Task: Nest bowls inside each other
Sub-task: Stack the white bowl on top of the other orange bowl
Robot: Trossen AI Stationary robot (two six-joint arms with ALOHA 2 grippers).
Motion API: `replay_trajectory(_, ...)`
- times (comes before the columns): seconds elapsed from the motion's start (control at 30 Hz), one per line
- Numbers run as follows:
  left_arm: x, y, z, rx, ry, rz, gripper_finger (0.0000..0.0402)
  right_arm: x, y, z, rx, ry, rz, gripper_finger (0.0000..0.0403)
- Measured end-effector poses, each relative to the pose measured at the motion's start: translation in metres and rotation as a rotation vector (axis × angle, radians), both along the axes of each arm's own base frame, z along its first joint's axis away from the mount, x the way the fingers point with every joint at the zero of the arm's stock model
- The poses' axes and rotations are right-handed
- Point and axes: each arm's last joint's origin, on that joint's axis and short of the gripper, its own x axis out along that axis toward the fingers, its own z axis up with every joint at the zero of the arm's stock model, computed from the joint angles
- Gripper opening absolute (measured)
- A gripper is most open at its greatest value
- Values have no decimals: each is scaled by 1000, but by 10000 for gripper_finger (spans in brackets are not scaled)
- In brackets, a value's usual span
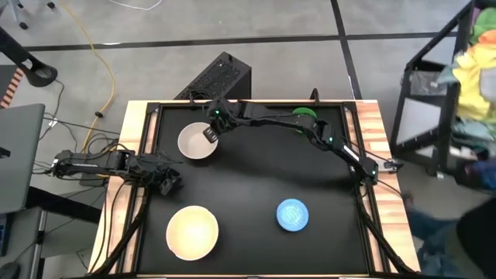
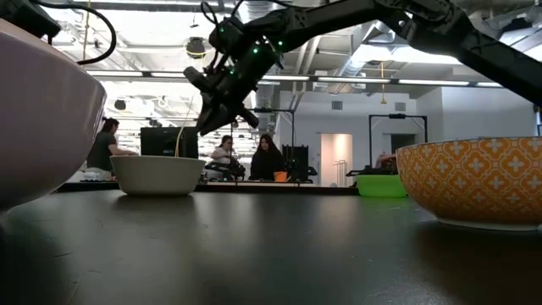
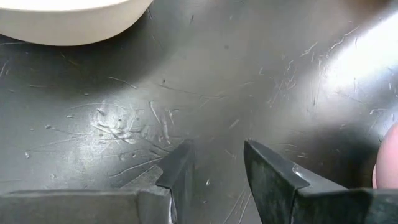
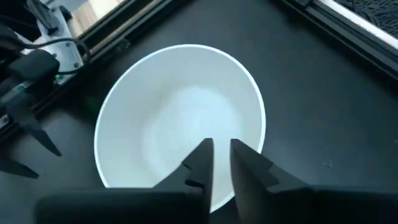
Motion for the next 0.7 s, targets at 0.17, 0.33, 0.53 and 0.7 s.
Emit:
replay_trajectory(0.17, 0, 0, 0, 0, 0, 0, 128, 3, -3, -12, 12, 19, -10, 153)
replay_trajectory(0.33, 0, 0, 0, 0, 1, 0, 128, 6, -10, -30, 16, 53, -32, 245)
replay_trajectory(0.53, 0, 0, 0, 0, 1, -1, 128, 14, -16, -52, 3, 51, -49, 289)
replay_trajectory(0.7, 0, 0, 0, 0, 2, -1, 128, 18, -13, -67, 10, 73, -49, 291)
